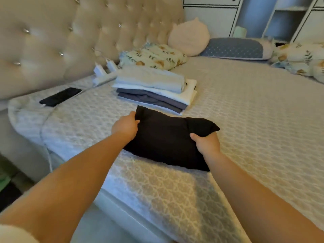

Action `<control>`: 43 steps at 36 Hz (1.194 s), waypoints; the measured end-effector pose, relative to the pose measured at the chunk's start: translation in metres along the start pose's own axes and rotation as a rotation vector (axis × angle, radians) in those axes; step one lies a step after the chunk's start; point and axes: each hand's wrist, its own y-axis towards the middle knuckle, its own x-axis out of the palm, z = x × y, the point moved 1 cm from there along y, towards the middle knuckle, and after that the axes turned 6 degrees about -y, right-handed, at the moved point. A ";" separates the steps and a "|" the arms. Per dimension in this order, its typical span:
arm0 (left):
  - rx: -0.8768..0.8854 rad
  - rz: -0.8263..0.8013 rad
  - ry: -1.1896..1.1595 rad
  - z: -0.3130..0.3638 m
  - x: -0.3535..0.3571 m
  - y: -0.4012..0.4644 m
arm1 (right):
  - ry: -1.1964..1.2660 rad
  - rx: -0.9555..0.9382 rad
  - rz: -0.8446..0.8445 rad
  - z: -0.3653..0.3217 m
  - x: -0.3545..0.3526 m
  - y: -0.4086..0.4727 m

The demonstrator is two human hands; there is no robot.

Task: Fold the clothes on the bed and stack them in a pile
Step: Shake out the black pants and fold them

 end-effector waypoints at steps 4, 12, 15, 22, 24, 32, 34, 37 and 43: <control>-0.049 0.094 0.110 -0.047 -0.027 0.054 | 0.077 -0.016 -0.071 -0.041 0.065 0.020; 0.034 0.194 0.187 -0.094 -0.038 0.144 | -0.019 -0.079 -0.083 -0.082 0.140 0.058; 0.046 0.198 0.195 -0.100 -0.030 0.157 | -0.079 -0.101 -0.118 -0.085 0.144 0.063; -0.024 0.168 0.253 -0.098 -0.034 0.162 | -0.197 -0.094 0.059 -0.098 0.118 0.057; 0.168 0.185 0.298 -0.083 -0.035 0.162 | -0.569 -0.333 0.219 -0.104 0.112 0.052; 0.197 -0.249 0.192 -0.063 0.006 0.156 | -0.860 -0.630 -0.202 -0.105 0.159 0.065; 0.184 -0.259 0.134 -0.072 0.013 0.159 | -0.857 -0.652 -0.133 -0.090 0.170 0.071; 0.169 -0.255 0.132 -0.076 0.016 0.165 | -0.859 -0.654 -0.099 -0.088 0.179 0.081; 0.028 -0.251 0.176 -0.070 0.023 0.147 | -0.736 -0.685 -0.189 -0.078 0.171 0.070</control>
